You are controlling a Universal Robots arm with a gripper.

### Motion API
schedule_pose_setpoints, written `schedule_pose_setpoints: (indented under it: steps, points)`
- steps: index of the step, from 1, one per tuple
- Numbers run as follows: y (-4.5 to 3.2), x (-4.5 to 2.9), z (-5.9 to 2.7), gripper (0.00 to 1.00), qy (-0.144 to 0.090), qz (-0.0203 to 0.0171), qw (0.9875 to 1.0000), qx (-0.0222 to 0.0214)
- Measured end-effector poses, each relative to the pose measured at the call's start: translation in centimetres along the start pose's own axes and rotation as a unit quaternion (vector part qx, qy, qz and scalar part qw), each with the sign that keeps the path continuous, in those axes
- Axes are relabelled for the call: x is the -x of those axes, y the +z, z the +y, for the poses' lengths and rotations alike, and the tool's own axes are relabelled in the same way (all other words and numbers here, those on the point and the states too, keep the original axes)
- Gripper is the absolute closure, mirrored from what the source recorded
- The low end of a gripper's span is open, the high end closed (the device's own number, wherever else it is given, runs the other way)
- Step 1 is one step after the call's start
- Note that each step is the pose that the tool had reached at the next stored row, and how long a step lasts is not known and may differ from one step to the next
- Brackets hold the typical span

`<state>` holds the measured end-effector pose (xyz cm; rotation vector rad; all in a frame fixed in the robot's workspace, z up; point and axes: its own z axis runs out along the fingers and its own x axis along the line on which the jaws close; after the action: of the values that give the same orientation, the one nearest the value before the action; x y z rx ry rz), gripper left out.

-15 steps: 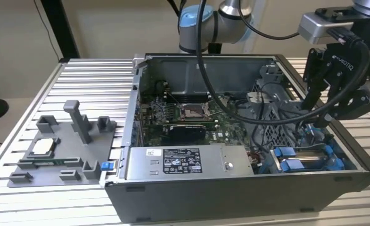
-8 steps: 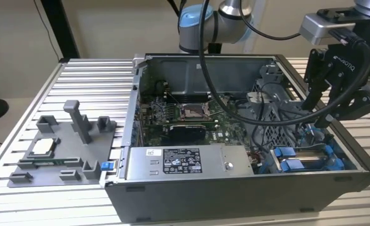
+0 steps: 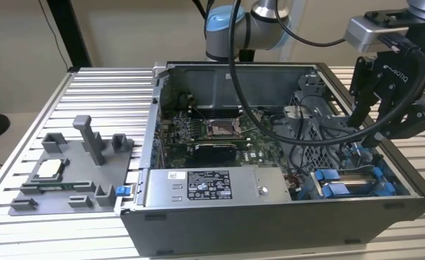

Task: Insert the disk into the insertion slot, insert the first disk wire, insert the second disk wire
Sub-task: 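Insert the disk into the insertion slot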

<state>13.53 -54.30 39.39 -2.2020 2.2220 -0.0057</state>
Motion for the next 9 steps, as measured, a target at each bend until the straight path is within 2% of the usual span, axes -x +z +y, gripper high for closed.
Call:
schedule_pose_setpoints:
  steps: [9]
  points:
    - [0.11, -0.09, 0.0, 0.0, 0.0, 0.0002, 1.0, 0.0]
